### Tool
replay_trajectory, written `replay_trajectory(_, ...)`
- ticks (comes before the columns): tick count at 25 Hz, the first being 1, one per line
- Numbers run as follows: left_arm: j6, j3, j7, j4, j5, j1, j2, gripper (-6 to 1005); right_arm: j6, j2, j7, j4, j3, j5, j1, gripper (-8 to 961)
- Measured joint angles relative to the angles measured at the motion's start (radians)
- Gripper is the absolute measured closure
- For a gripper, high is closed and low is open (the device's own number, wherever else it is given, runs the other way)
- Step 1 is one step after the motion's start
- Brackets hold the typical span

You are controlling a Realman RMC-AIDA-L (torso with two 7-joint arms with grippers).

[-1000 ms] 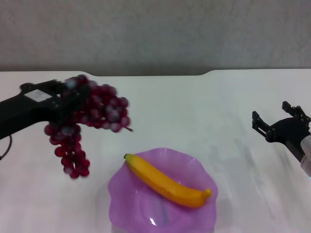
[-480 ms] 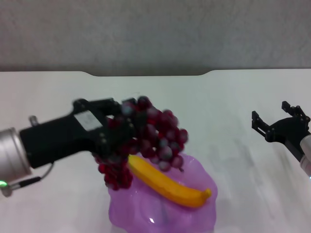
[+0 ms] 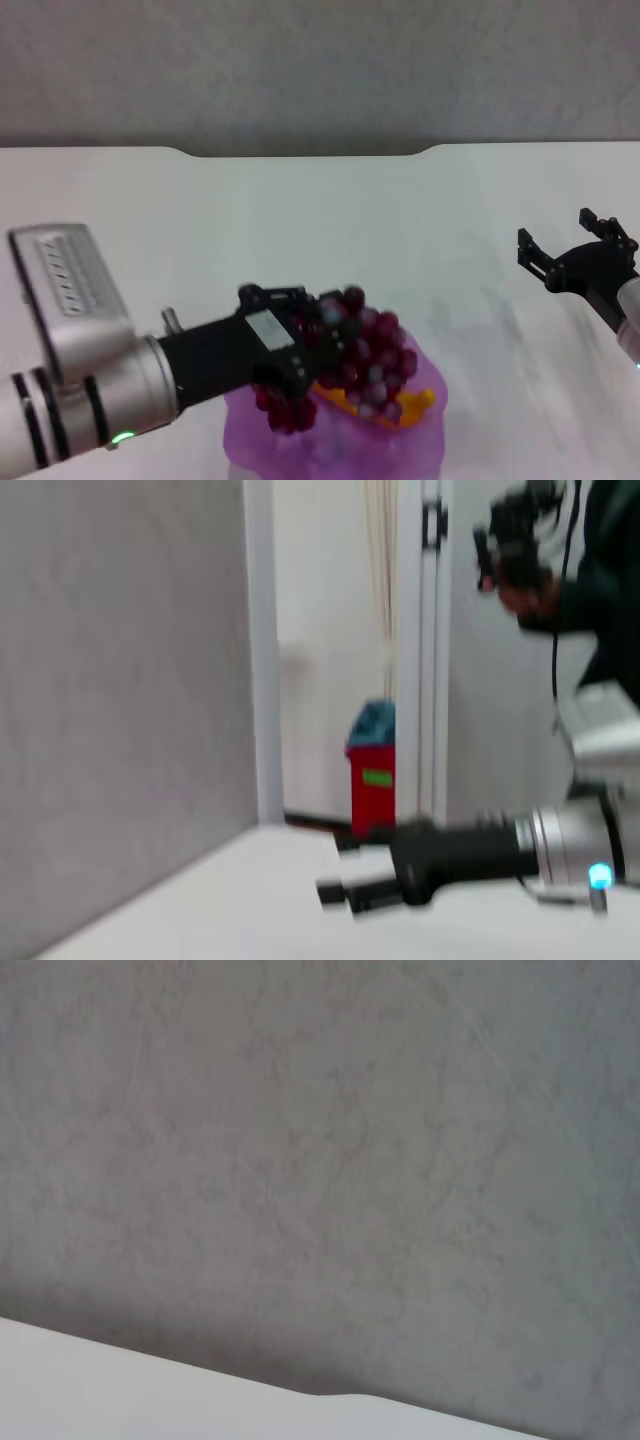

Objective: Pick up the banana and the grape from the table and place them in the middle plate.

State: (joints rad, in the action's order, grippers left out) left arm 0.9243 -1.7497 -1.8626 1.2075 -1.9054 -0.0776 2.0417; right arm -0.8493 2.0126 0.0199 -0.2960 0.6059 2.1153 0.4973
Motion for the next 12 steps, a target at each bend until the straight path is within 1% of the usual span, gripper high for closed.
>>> replay_trajectory(2,-0.027,-0.021,-0.003,-0.034,0.004,-0.025,-0.002,699,0.0,0.0,0.0,0.0,0.0,0.0,-0.001,67)
replay_trajectory(6,-0.057,-0.028,0.015,-0.108,0.006,-0.081,-0.003,700,-0.001,0.0,0.0,0.0,0.0,0.0,0.0,67)
replay_trajectory(10,-0.13,-0.049,0.025,-0.15,0.017,-0.106,-0.004,702,0.0,0.0,0.0,0.0,0.0,0.0,0.003,67)
replay_trajectory(12,-0.188,-0.068,0.032,-0.154,0.054,-0.107,-0.004,702,0.0,0.0,0.0,0.0,0.0,0.0,0.001,67)
